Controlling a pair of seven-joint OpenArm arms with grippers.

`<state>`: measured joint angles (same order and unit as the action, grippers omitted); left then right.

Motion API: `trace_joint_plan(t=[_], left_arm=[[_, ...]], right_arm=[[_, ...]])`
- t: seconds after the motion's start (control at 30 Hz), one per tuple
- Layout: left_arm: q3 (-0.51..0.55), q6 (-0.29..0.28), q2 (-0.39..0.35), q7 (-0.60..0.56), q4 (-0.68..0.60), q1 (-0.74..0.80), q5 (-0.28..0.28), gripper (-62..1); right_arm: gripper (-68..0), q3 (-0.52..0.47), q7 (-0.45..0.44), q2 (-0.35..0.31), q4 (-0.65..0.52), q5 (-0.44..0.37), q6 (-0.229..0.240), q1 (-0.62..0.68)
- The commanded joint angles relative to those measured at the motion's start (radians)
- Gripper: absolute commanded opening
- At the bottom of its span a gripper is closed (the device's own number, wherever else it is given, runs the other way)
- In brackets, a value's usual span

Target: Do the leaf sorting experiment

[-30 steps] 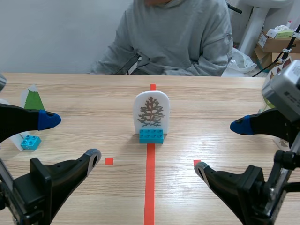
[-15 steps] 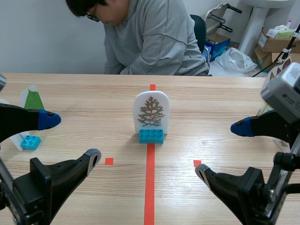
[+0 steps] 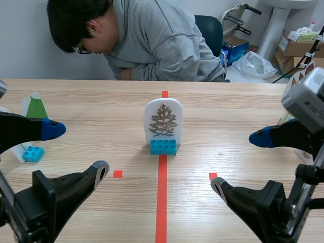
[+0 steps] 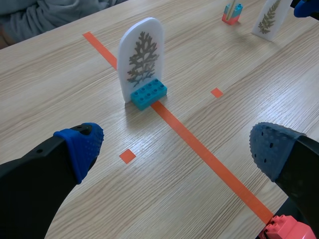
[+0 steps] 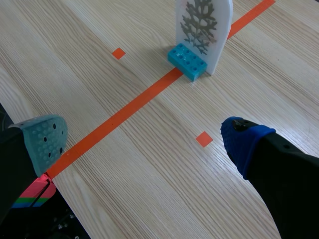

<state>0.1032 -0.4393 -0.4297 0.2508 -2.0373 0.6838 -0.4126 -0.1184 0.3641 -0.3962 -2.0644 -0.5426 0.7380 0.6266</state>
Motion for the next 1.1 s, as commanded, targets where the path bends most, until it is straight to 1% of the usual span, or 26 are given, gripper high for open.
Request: trace_joint_plan(t=[0.0, 0.63, 0.83, 1.07], left_arm=[[0.002, -0.001, 0.002, -0.014, -0.006, -0.003, -0.01, 1.4], [0.002, -0.001, 0.002, -0.014, -0.006, -0.003, -0.01, 1.4], [0.002, -0.001, 0.002, -0.014, -0.006, -0.003, -0.01, 1.4], [0.002, -0.001, 0.002, -0.014, -0.006, -0.003, -0.01, 1.4]], right_arm=[[-3.7, -0.012, -0.008, -0.008, 0.002, -0.011, 0.008, -0.006], [-3.7, -0.012, -0.007, -0.008, 0.002, -0.011, 0.008, -0.006], [-3.7, -0.012, 0.006, -0.008, 0.002, -0.011, 0.008, -0.006], [-3.7, -0.013, 0.083, -0.013, 0.002, -0.008, 0.008, -0.026]])
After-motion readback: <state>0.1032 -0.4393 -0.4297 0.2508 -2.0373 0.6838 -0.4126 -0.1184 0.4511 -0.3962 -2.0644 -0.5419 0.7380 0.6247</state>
